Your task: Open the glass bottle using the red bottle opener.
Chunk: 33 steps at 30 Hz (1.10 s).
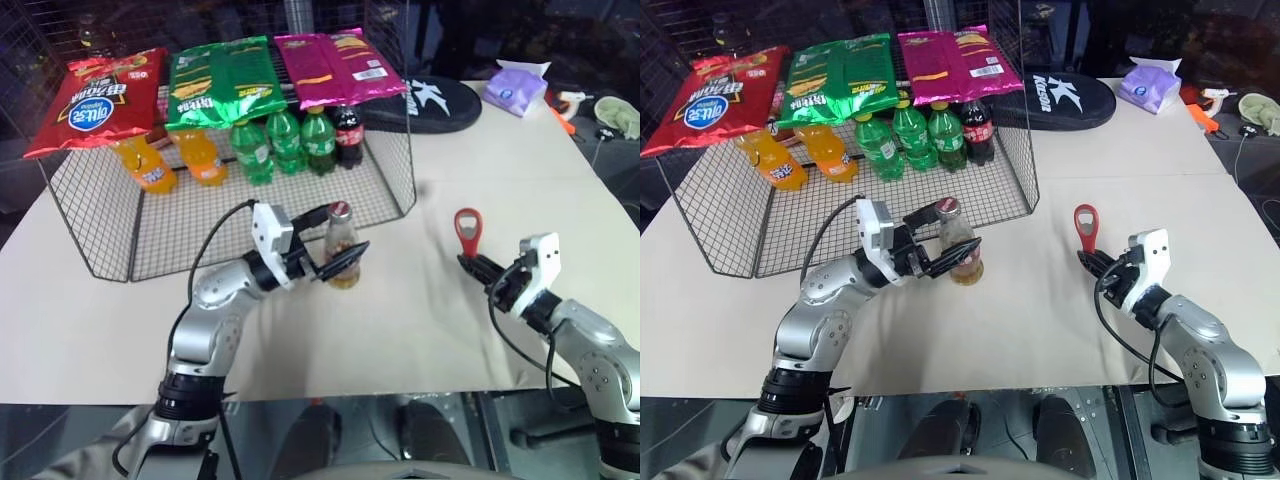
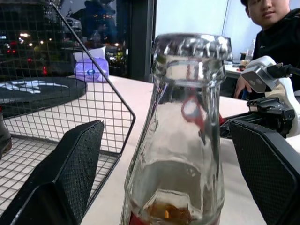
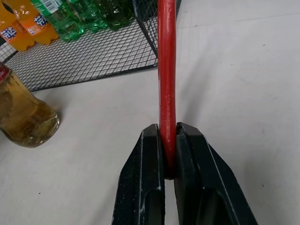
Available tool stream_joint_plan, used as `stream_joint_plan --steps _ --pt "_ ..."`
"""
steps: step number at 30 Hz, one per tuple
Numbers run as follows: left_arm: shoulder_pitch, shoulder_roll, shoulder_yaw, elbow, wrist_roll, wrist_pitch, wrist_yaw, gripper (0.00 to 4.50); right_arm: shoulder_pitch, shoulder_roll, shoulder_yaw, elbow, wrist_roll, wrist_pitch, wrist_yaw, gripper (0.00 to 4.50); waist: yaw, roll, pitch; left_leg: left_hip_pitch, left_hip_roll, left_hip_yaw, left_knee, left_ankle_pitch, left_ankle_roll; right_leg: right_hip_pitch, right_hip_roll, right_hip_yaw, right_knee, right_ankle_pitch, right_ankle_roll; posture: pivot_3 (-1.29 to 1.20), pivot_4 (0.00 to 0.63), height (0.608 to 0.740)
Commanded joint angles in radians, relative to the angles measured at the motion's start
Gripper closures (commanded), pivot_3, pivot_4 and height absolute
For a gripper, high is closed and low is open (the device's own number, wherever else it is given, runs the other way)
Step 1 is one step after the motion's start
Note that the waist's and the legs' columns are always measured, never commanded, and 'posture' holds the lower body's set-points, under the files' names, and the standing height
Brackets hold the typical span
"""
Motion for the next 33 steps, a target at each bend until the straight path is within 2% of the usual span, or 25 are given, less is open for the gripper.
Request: stream_joint_plan --steps 1,26,27,29,31,33 --pt "-0.015 -0.005 -0.001 -0.019 -0.006 -0.029 -0.013 0.1 -0.026 -0.001 -0.006 -0.001 -0.002 -0.023 0.012 4.5 0.0 0.0 0.0 0.0 0.0 0.0 0.0 0.0 0.0 0.0 0.0 0.0 0.0 0.0 0.0 0.0 0.15 0.74" --pt "-0.008 -0.019 -0.007 0.047 0.02 -0.095 -0.031 0.1 -0.084 0.002 0.0 0.039 -0.026 -0.033 0.033 4.5 -0.001 0.0 0.0 0.0 0.0 0.0 0.0 0.0 0.0 0.0 0.0 0.0 0.0 0.0 0.0 0.0 0.15 0.74" --pt "-0.01 -0.02 -0.006 0.049 0.018 -0.094 -0.032 0.62 -0.086 0.002 0.001 0.041 -0.027 -0.034 0.034 4.5 -0.001 0.0 0.0 0.0 0.0 0.0 0.0 0.0 0.0 0.0 0.0 0.0 0.0 0.0 0.0 0.0 0.15 0.74" --pt "-0.011 -0.02 -0.005 0.051 0.019 -0.094 -0.033 1.27 -0.089 0.004 0.003 0.044 -0.028 -0.034 0.034 4.5 -0.001 0.0 0.0 0.0 0.0 0.0 0.0 0.0 0.0 0.0 0.0 0.0 0.0 0.0 0.0 0.0 0.15 0.74" --pt "-0.012 -0.02 -0.006 0.051 0.02 -0.093 -0.035 2.26 -0.09 0.006 0.003 0.044 -0.029 -0.035 0.033 4.5 -0.001 0.0 0.0 0.0 0.0 0.0 0.0 0.0 0.0 0.0 0.0 0.0 0.0 0.0 0.0 0.0 0.15 0.74" --pt "-0.011 -0.02 -0.008 0.05 0.024 -0.094 -0.037 2.28 -0.09 0.007 0.004 0.044 -0.03 -0.037 0.033 4.5 -0.001 0.0 0.0 0.0 0.0 0.0 0.0 0.0 0.0 0.0 0.0 0.0 0.0 0.0 0.0 0.0 0.15 0.74"
